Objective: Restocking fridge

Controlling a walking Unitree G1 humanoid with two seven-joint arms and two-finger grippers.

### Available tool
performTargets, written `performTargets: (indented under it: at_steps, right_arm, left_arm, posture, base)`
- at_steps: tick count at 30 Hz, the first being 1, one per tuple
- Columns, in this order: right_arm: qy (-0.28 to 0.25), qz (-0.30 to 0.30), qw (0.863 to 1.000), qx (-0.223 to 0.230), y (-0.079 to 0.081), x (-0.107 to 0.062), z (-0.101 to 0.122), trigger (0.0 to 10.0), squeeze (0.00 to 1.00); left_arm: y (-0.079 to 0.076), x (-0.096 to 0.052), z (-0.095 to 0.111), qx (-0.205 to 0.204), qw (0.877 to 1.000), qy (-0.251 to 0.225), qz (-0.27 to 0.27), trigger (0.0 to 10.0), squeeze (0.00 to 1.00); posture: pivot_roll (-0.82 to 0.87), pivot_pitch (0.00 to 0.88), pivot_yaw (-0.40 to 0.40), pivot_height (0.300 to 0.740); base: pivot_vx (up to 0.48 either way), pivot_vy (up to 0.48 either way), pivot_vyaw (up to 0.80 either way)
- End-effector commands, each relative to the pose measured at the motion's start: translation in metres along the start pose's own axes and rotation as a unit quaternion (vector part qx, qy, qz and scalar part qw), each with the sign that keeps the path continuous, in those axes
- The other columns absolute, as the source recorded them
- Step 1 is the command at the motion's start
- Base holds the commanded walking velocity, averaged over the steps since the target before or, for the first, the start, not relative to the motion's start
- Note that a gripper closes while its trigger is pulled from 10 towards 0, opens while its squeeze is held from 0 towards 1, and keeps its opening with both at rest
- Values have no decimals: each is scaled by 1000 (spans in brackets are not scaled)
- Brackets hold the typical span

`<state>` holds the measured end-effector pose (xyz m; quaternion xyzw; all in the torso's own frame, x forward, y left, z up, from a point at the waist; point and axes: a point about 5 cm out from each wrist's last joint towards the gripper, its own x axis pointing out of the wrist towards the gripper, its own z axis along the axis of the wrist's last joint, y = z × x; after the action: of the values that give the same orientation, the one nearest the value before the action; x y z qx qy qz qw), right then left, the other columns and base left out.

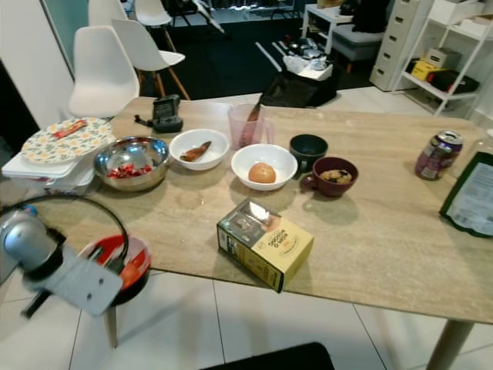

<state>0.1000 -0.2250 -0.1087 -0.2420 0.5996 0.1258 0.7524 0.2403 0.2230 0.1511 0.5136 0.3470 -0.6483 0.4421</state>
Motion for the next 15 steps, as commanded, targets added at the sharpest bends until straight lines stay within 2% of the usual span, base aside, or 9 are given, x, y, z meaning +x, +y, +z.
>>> performTargets:
  at_steps: [1,4,6,8,9,12,15]
  right_arm:
    - [2,5,1000,4,4,0,0,10000,0]
    - [1,7,1000,3,6,0,0,10000,0]
    - [1,8,1000,3,6,1,1,10000,0]
    - [0,8,1000,4,7,1,1,10000,0]
    - [0,8,1000,4,7,1,1,10000,0]
    - [1,7,1000,6,8,1,1,10000,0]
    - [1,7,1000,6,8,1,1,10000,0]
  left_arm:
    - [-12,5,-6,-39,999,27,-6,10000,0]
    - [-26,21,-13,-80,995,47,-23,10000,0]
    - [-31,24,-15,-93,994,54,-28,10000,0]
    - [-42,36,-21,-130,989,59,-42,10000,0]
    - [-42,36,-21,-130,989,59,-42,10000,0]
    - [-59,62,-33,-184,978,77,-65,10000,0]
    - [-72,100,-44,-239,965,86,-69,10000,0]
  posture:
    - [-1,0,16,740]
    - [-1,0,18,740]
    - [-1,0,18,740]
    - [1,0,22,740]
    - [1,0,22,740]
    - [-1,0,24,740]
    - [-7,0,28,740]
  base:
    - [0,0,0]
    - [0,0,0]
    - [0,0,0]
    - [0,0,0]
    - [0,0,0]
    - [0,0,0]
    - [0,0,0]
